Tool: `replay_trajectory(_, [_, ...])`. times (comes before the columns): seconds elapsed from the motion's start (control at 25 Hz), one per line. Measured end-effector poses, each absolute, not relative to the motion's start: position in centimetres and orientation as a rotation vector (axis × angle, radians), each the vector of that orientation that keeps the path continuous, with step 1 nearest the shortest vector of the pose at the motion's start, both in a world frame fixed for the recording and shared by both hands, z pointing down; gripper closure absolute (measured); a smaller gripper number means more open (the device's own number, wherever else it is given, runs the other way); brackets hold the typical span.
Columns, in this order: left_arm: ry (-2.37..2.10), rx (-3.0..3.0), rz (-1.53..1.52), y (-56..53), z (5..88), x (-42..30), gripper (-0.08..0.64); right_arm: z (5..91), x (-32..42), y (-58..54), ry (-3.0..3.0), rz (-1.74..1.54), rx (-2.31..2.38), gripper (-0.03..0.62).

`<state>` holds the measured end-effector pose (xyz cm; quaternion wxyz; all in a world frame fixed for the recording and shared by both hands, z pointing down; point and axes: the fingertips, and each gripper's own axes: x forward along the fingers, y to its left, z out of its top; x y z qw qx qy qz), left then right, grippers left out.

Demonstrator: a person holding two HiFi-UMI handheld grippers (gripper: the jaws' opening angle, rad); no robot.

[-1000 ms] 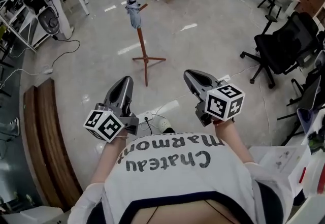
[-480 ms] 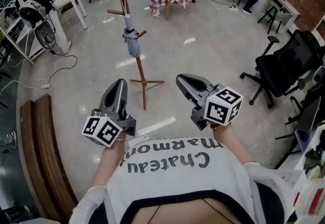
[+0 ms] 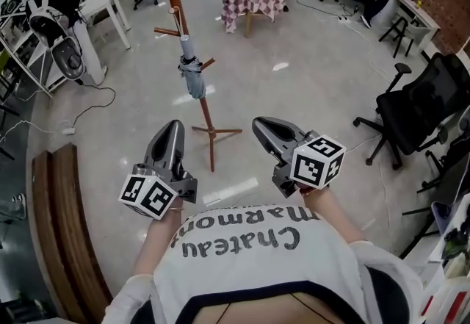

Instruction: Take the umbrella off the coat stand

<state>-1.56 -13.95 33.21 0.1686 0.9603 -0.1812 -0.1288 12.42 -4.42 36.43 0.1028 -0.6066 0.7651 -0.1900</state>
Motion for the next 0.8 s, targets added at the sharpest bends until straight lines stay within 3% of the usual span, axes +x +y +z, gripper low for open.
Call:
replay_trajectory(0.28, [-0.591,2.668,-0.336,-16.6,35.9,-0.8,0.538,39.6,13.6,-8.8,2.346,-0.664,-1.76,0.563])
replay_trajectory(0.8, [-0.9,2.559,-0.344,-23.1,36.1,-1.9,0.538,37.5,15.9,-22.5,2.635,-0.608,-1.588,0.561])
